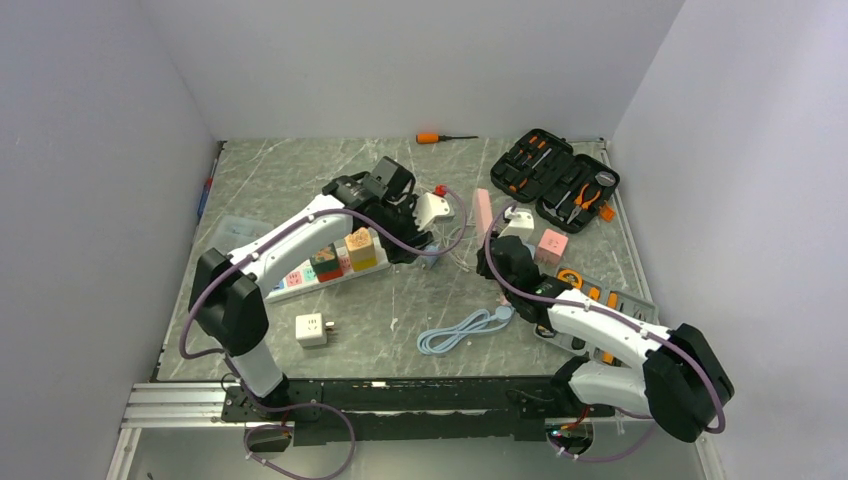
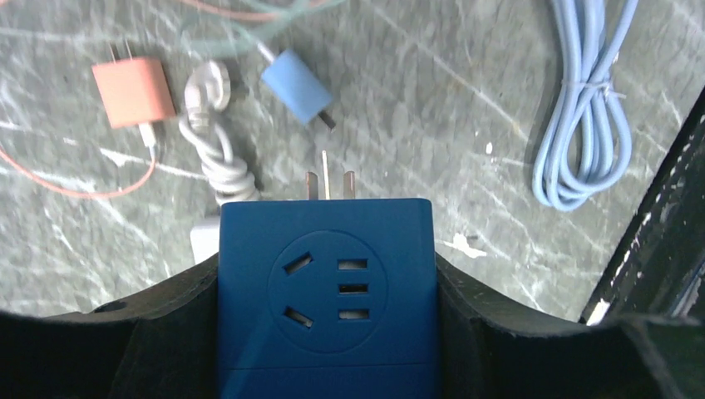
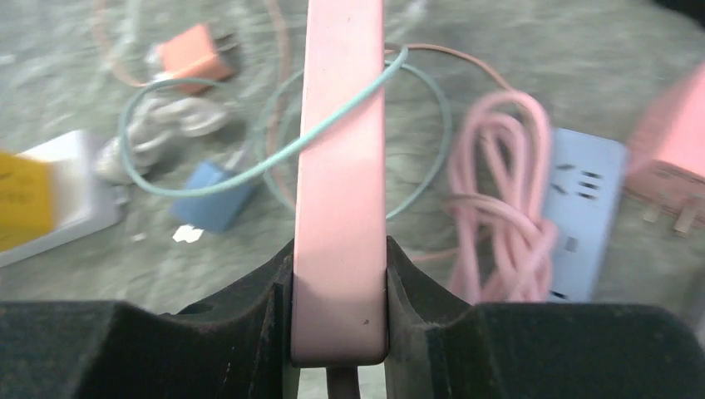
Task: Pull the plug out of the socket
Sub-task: Remove the plug from the socket, then place the socket at the center of the board.
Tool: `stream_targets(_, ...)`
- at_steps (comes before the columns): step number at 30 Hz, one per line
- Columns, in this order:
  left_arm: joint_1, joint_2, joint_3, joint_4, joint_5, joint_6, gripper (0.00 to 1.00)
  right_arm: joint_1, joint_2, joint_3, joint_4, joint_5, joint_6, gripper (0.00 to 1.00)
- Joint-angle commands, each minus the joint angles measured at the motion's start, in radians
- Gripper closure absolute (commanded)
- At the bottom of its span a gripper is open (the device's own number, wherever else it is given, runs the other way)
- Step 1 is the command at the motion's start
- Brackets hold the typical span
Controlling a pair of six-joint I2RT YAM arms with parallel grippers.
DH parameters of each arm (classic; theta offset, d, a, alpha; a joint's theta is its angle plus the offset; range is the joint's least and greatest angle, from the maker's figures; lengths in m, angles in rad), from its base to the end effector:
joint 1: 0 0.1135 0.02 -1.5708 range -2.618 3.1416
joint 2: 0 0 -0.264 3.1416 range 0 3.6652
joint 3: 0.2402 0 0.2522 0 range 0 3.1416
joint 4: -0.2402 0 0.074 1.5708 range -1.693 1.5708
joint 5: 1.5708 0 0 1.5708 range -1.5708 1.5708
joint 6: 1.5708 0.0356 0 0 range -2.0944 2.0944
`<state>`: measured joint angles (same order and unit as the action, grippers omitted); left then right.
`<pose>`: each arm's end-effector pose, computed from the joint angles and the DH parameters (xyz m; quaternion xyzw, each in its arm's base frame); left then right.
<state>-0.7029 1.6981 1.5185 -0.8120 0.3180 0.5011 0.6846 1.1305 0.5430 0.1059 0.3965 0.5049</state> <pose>0.2707 -0.2440 0.3004 0.5731 0.7543 -0.1794 0.2652 0.1941 0.1407 0.2170 0.0264 0.8444 0.1451 0.5151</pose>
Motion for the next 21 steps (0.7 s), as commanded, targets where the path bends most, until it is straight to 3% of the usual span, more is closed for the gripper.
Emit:
stream_targets(1, 0.013, -0.074, 0.057, -0.105, -0.004, 0.013, 1.0, -0.019, 0.012, 0.027, -0.067, 0.221, -0.002, 1.0)
stream_targets(9, 0.004, -0.08, 0.052, -0.095, 0.023, -0.006, 1.0, -0.021, -0.008, 0.019, -0.002, 0.122, 0.0, 1.0)
stream_targets(13, 0.0, -0.064, 0.061, -0.084, 0.057, -0.025, 1.0, -0.098, 0.002, 0.034, -0.002, 0.057, 0.023, 1.0)
stream_targets(16, -0.012, -0.055, 0.042, -0.057, 0.087, -0.041, 1.0, -0.2, 0.054, 0.066, -0.008, -0.039, 0.059, 1.0)
stream_targets(21, -0.024, -0.055, 0.004, 0.0, 0.162, -0.036, 1.0, -0.257, 0.209, 0.192, -0.009, -0.083, 0.033, 1.0)
